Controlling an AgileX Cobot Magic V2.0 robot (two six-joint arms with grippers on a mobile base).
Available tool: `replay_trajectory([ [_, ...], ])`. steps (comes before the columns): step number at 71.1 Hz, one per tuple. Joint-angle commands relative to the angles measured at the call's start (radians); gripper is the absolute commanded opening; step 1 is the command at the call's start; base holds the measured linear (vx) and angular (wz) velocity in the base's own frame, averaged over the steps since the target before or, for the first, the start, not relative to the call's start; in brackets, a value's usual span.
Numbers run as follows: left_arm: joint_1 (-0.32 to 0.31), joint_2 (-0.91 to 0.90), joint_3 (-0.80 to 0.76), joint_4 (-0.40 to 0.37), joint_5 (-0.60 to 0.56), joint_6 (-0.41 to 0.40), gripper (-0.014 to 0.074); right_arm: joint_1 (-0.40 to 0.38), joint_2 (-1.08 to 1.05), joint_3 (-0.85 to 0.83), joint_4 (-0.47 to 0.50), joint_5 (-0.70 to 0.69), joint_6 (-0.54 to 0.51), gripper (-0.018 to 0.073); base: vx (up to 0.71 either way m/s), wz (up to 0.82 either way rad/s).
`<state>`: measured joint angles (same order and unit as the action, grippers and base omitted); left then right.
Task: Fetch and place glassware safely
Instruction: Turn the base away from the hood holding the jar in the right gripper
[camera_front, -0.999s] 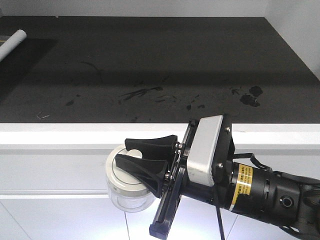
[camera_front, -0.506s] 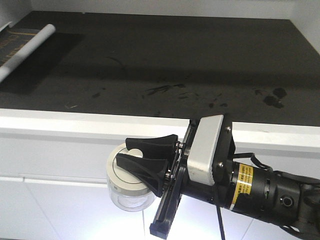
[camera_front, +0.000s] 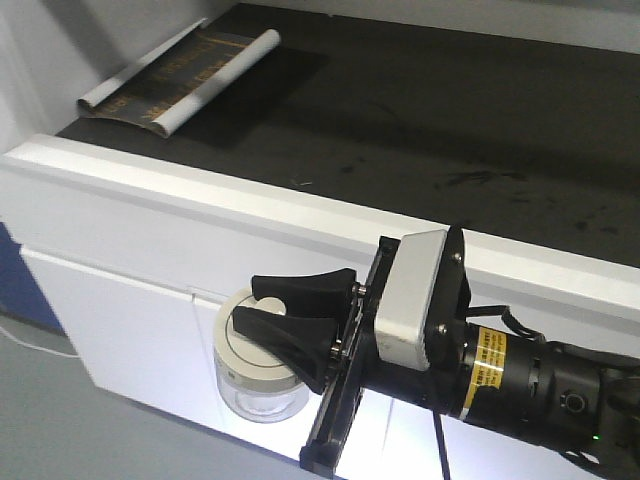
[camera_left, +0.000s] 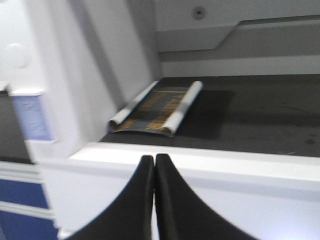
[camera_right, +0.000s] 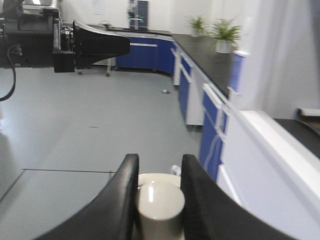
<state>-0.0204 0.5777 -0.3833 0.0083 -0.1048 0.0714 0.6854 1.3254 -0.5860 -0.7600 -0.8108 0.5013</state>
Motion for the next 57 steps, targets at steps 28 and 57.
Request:
replay_trajectory([
  [28,-0.006,0.000,-0.025,-0.008,-0.077,-0.003,-0.0007,-0.003,-0.033,-0.030,0.037,-0.093,-0.002,-0.0003,-0.11,0.64],
  [57,-0.006,0.000,-0.025,-0.008,-0.075,-0.003,-0.0007,-0.003,-0.033,-0.030,0.037,-0.093,-0.002,-0.0003,-0.11,0.59],
])
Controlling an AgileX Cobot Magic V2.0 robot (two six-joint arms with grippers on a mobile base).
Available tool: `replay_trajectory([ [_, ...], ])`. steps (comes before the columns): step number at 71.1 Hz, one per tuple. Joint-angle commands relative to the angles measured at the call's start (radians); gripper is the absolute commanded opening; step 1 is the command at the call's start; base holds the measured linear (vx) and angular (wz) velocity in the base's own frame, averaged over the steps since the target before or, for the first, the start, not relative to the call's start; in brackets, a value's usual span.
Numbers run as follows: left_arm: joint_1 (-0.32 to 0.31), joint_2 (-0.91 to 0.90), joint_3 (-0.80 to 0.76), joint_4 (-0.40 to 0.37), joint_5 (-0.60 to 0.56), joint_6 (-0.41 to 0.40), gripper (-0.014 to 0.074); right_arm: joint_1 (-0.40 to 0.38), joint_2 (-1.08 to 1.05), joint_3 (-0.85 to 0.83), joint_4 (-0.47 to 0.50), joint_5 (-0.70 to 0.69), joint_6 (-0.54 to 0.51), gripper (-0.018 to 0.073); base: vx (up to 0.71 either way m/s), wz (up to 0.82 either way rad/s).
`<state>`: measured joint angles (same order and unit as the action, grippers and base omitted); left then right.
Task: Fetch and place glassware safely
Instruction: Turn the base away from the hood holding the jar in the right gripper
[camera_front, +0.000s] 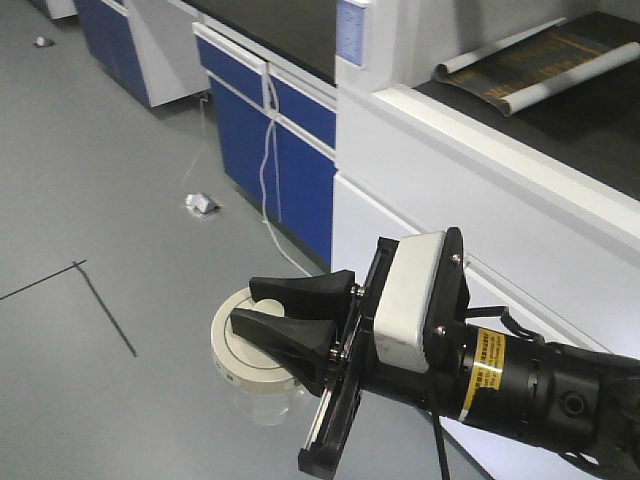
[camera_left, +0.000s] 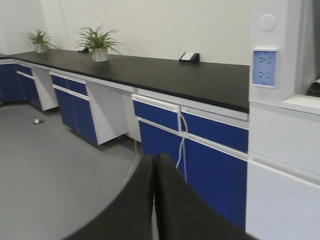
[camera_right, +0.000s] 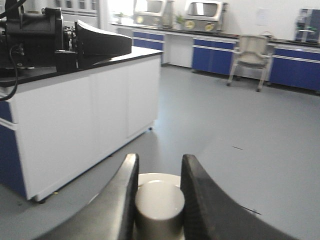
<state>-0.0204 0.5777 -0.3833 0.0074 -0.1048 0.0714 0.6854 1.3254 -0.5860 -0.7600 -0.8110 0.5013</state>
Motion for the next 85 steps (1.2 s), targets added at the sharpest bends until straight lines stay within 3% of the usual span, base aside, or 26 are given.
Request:
replay_trajectory([
  [1,-0.006,0.000,-0.025,-0.007,-0.075,-0.003,-0.0007,-0.003,-0.033,-0.030,0.037,-0.093,-0.002,-0.0003,-0.09,0.58],
  [44,-0.006,0.000,-0.025,-0.007,-0.075,-0.003,-0.0007,-0.003,-0.033,-0.030,0.037,-0.093,-0.002,-0.0003,-0.04,0.64],
  [85,-0.006,0.000,-0.025,-0.007,-0.074,-0.003,-0.0007,-0.003,-0.033,-0.030,0.037,-0.093,-0.002,-0.0003,0.09,0.25],
])
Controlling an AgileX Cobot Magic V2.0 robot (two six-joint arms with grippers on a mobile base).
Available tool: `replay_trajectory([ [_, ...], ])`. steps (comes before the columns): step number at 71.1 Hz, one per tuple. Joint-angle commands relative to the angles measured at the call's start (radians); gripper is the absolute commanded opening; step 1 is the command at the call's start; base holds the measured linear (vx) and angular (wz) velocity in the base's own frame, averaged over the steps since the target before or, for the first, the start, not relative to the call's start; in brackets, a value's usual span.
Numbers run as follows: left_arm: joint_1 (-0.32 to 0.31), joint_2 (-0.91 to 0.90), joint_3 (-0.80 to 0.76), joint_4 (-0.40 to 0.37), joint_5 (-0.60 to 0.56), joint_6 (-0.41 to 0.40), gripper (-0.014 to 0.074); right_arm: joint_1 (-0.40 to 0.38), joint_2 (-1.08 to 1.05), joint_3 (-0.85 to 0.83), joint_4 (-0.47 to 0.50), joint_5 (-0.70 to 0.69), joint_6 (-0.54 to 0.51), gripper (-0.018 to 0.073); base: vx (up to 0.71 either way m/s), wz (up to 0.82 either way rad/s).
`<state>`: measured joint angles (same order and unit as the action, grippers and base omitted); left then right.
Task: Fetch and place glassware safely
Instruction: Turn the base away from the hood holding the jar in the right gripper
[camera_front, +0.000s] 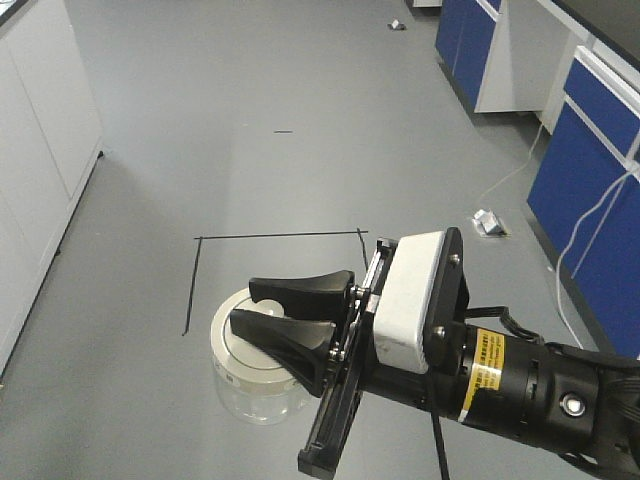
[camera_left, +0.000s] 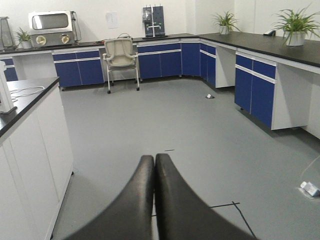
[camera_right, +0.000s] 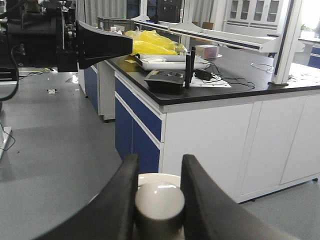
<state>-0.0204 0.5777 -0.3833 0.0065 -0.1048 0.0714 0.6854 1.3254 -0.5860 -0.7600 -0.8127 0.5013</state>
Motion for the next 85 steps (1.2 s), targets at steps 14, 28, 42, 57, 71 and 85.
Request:
replay_trajectory([
  [14,-0.006,0.000,-0.025,-0.007,-0.074,-0.003,-0.0007,-0.003,-0.033,-0.030,0.037,-0.091,-0.002,-0.0003,0.20,0.12],
  [28,-0.006,0.000,-0.025,-0.007,-0.073,-0.003,-0.0007,-0.003,-0.033,-0.030,0.037,-0.091,-0.002,-0.0003,0.31,0.07],
  [42,-0.006,0.000,-0.025,-0.007,-0.070,-0.003,-0.0007,-0.003,-0.033,-0.030,0.037,-0.091,-0.002,-0.0003,0.40,0.05],
  [57,-0.006,0.000,-0.025,-0.007,-0.070,-0.003,-0.0007,-0.003,-0.033,-0.030,0.037,-0.091,-0.002,-0.0003,0.43,0.00],
  [71,-0.006,0.000,-0.025,-0.007,-0.068,-0.003,-0.0007,-0.003,-0.033,-0.030,0.037,-0.091,-0.002,-0.0003,0.41,-0.02],
  [85,-0.006,0.000,-0.025,-0.007,-0.062,-0.003,-0.0007,-0.003,-0.033,-0.030,0.037,-0.091,-0.002,-0.0003,0.40,0.03],
])
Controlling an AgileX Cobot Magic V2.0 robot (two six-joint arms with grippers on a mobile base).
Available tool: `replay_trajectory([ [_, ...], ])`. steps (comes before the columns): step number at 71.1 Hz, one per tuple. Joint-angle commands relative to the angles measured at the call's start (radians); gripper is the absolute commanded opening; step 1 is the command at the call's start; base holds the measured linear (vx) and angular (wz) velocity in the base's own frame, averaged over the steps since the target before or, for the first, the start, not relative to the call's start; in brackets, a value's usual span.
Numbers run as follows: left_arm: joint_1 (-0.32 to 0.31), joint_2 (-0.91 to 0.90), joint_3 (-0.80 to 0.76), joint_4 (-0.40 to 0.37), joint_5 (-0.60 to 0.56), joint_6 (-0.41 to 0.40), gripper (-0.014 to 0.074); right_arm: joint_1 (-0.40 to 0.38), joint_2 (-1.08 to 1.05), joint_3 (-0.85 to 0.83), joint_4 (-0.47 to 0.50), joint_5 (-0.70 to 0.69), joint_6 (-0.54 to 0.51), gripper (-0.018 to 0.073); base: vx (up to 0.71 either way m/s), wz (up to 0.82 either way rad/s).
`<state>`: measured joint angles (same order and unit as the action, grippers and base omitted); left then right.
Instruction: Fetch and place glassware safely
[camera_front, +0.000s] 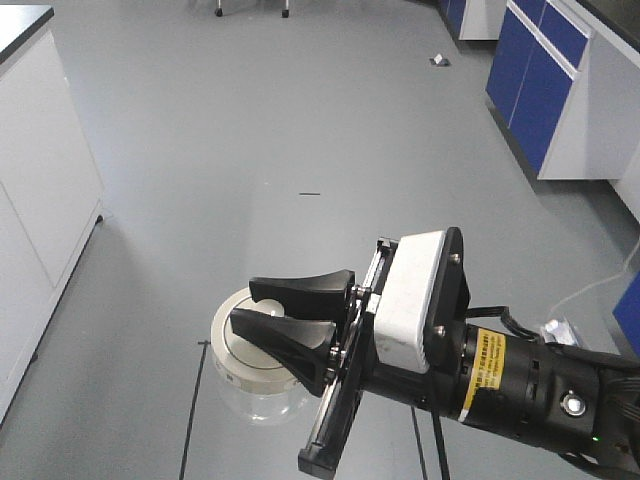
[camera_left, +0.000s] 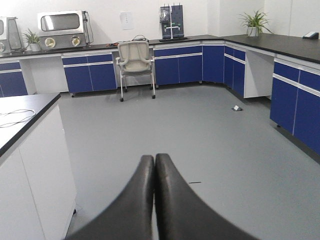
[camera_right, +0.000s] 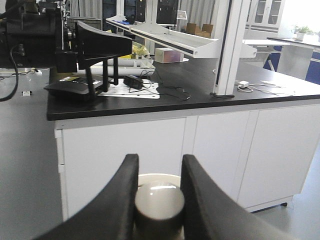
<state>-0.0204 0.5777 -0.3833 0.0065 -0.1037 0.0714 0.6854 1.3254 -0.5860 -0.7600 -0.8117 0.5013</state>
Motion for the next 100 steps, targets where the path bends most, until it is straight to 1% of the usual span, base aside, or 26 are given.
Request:
replay_trajectory([
  [1,-0.006,0.000,-0.025,-0.007,-0.063,-0.003,-0.0007,-0.003,-0.033,-0.030,0.037,-0.092,-0.002,-0.0003,0.40,0.08],
  [44,-0.006,0.000,-0.025,-0.007,-0.063,-0.003,-0.0007,-0.003,-0.033,-0.030,0.037,-0.092,-0.002,-0.0003,0.42,0.09],
  [100,-0.006,0.000,-0.025,-0.007,-0.063,-0.003,-0.0007,-0.003,-0.033,-0.030,0.037,-0.092,-0.002,-0.0003,0.45,-0.06],
])
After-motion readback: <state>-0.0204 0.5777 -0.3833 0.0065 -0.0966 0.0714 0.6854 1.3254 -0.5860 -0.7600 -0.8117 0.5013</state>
